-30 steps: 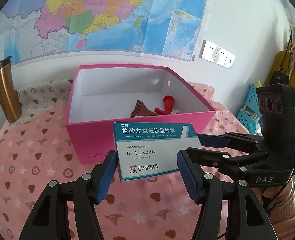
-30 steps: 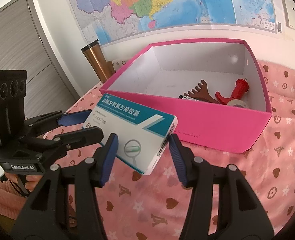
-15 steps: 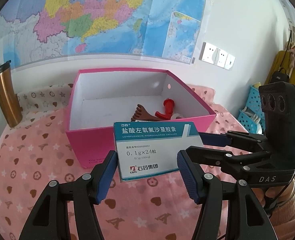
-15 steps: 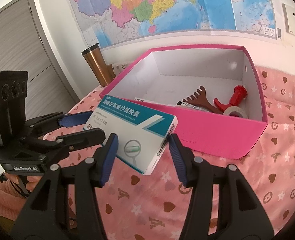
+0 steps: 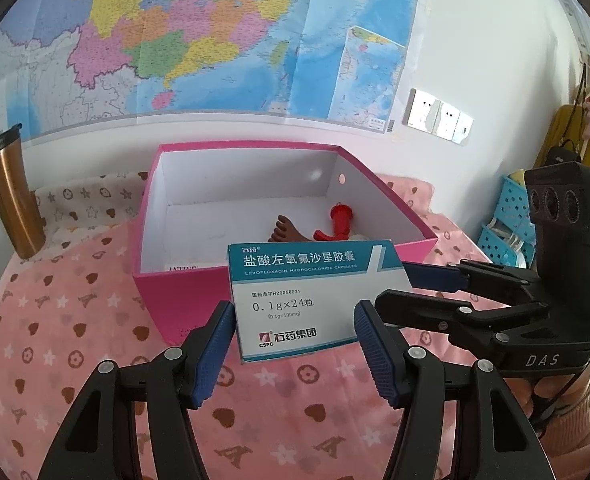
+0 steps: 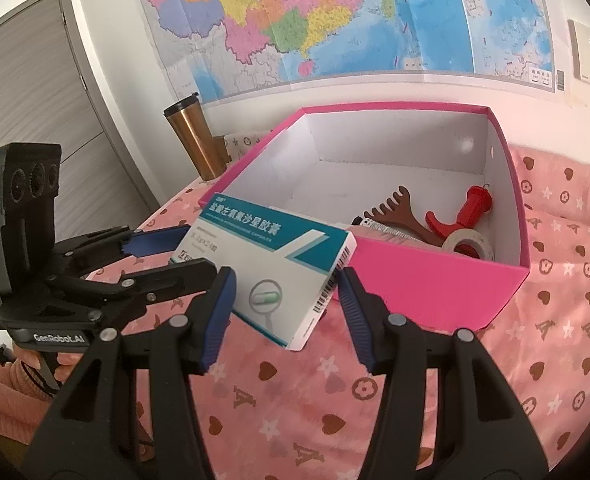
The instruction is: Organize rigid objects
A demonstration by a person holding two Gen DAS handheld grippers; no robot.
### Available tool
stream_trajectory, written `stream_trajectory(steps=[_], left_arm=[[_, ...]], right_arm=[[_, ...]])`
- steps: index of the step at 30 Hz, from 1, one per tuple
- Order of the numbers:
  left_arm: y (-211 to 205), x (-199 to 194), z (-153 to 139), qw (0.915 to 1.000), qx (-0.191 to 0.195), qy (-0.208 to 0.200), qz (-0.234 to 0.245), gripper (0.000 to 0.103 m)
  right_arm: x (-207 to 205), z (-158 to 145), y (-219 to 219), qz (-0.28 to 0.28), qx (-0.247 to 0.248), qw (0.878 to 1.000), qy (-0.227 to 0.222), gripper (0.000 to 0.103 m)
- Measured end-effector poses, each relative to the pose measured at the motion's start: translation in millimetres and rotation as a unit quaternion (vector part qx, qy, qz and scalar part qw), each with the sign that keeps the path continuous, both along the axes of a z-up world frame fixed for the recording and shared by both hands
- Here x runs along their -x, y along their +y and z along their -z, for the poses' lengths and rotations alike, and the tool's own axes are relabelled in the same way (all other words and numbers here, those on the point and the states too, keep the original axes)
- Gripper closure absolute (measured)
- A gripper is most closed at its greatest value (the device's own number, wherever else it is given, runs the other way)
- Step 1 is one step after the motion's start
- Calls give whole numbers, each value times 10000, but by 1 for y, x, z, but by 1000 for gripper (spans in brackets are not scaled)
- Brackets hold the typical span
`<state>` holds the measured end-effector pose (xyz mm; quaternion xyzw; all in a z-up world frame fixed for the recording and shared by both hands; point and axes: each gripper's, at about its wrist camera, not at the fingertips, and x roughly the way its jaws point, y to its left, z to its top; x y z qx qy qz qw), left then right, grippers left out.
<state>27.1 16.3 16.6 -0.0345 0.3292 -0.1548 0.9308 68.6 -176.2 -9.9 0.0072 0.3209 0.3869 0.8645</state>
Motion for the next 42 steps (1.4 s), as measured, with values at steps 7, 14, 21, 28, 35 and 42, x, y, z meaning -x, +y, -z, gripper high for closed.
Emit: stream_trajectory(steps=[7, 14, 21, 28, 35, 42], left_arm=[[2, -4, -2, 10000, 22, -18, -14, 41], [2, -6, -4, 10000, 3, -57, -19, 41], [1, -10, -6, 10000, 5, -90, -26, 41], [2, -13, -7, 9999, -8, -124, -38, 41], [3, -17, -9, 9999, -16, -157, -60, 41], [3, -22, -11, 9998, -18, -195, -80, 41]], right_arm=[[-2, -2, 2, -5, 9, 10000, -42, 47], [-4, -5, 2, 1, -12, 10000, -74, 47], [-8, -10, 2, 14, -17, 9999, -125, 47], [-11, -13, 2, 18, -29, 9999, -156, 47], [-14, -15, 3, 15, -35, 9998, -190, 47], [-20, -18, 2, 15, -53, 9997, -230, 47]])
